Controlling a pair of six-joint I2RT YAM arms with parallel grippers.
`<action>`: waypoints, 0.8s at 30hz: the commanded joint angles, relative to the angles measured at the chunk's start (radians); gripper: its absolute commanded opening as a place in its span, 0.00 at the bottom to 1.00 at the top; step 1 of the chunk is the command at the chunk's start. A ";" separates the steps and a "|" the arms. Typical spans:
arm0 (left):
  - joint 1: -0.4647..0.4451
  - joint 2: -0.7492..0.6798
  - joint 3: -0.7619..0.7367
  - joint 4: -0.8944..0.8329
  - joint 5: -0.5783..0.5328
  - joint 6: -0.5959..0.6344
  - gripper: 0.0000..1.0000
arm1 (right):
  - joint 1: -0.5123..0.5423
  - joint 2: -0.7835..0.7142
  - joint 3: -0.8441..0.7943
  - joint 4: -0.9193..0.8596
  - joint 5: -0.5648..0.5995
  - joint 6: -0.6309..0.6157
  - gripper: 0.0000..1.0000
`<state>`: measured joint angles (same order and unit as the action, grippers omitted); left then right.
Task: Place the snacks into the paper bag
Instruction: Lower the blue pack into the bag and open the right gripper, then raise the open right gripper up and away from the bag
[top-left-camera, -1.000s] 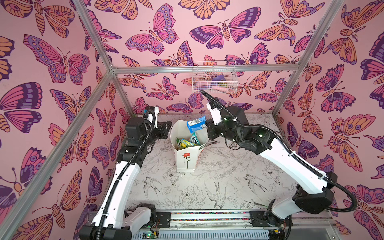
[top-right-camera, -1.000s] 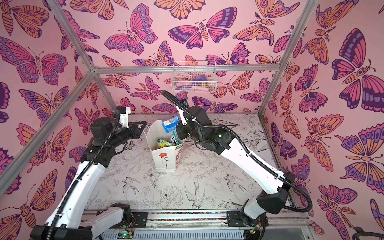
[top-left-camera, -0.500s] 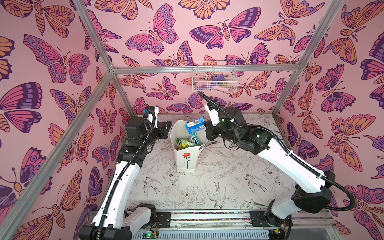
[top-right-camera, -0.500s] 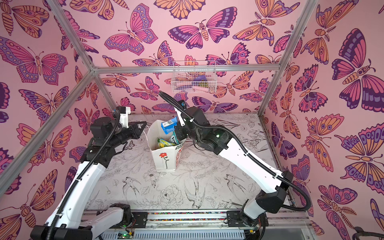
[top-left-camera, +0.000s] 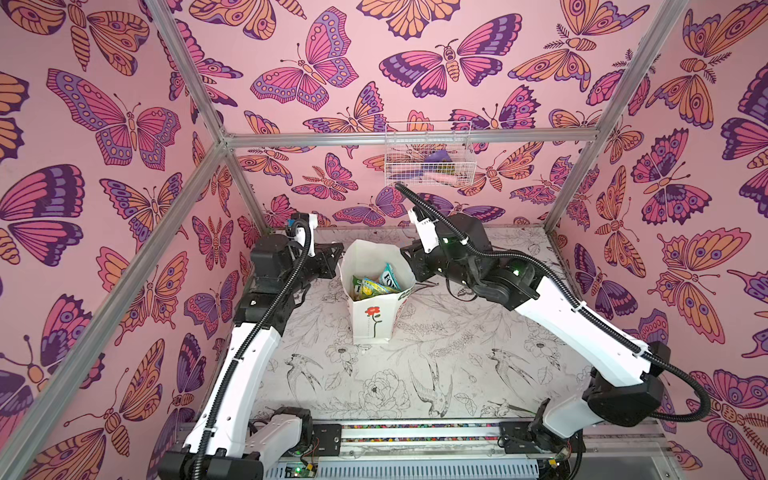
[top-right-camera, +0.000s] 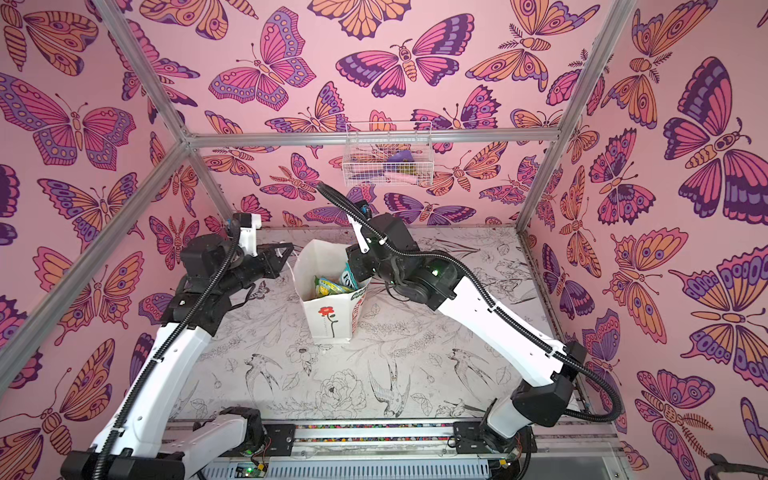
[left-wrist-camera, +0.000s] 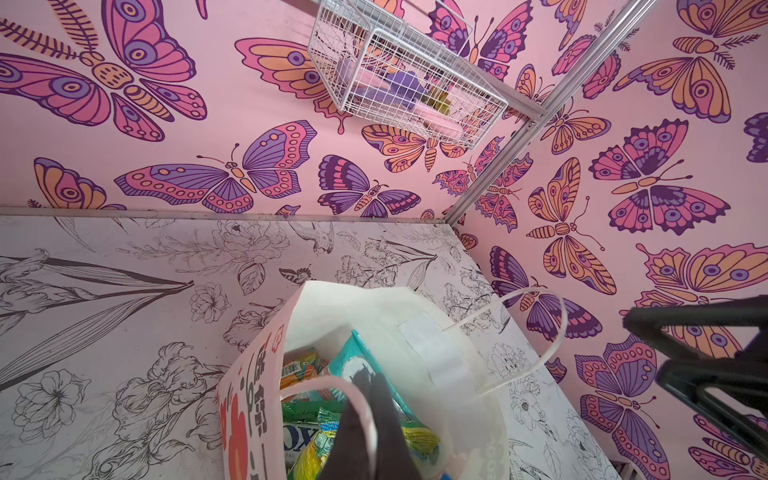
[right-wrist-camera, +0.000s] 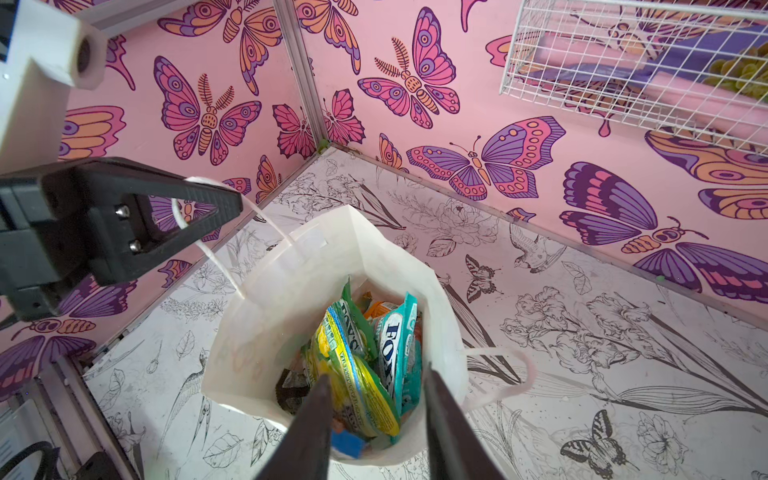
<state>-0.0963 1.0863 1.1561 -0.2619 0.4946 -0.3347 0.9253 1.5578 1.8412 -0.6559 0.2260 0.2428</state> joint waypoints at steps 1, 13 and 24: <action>0.007 -0.035 -0.002 0.069 0.014 0.000 0.00 | 0.007 -0.002 0.032 -0.038 0.000 0.013 0.50; 0.008 -0.038 -0.001 0.069 0.015 -0.003 0.00 | -0.087 -0.025 -0.018 -0.086 -0.059 0.142 0.59; 0.009 -0.037 -0.001 0.070 0.016 -0.003 0.00 | -0.170 -0.024 -0.096 -0.033 -0.227 0.229 0.61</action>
<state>-0.0963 1.0805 1.1530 -0.2619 0.4946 -0.3347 0.7704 1.5433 1.7607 -0.7139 0.0654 0.4343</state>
